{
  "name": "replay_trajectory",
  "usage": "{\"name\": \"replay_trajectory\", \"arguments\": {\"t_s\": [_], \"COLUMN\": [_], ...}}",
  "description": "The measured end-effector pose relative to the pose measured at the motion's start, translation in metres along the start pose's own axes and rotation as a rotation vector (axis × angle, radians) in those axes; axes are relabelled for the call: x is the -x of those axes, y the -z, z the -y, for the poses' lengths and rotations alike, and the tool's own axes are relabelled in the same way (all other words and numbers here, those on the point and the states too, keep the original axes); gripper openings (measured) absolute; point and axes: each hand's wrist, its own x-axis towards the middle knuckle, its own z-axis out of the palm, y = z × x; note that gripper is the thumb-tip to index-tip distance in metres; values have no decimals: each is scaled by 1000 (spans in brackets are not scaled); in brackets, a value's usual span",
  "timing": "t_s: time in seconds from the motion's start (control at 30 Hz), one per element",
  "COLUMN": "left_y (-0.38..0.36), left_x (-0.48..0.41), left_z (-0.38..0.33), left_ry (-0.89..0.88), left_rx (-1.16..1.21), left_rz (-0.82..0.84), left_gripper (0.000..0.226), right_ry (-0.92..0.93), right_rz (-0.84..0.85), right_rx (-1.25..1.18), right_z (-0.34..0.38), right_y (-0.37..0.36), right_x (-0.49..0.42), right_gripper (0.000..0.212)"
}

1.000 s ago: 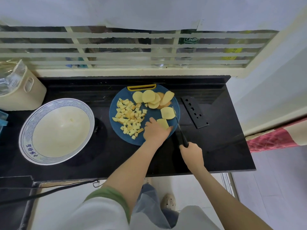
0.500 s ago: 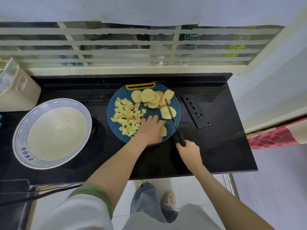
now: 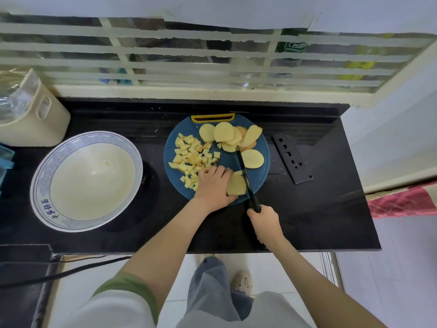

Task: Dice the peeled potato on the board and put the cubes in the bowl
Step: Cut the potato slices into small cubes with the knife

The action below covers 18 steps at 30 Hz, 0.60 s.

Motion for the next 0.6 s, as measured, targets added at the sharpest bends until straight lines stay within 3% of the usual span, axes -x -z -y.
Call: {"name": "replay_trajectory", "arguments": {"t_s": [0.37,0.6], "left_y": [7,3], "left_x": [4,18], "left_z": [0,4], "left_ry": [-57,33], "left_rx": [-87,-23], "left_rz": [25,29], "left_gripper": [76,73], "right_ry": [4,-1], "right_rz": [-77,-31], "right_rx": [-104,-91], "right_z": [0,4], "right_y": [-2,-11], "right_x": [8,21], "right_gripper": [18,17]}}
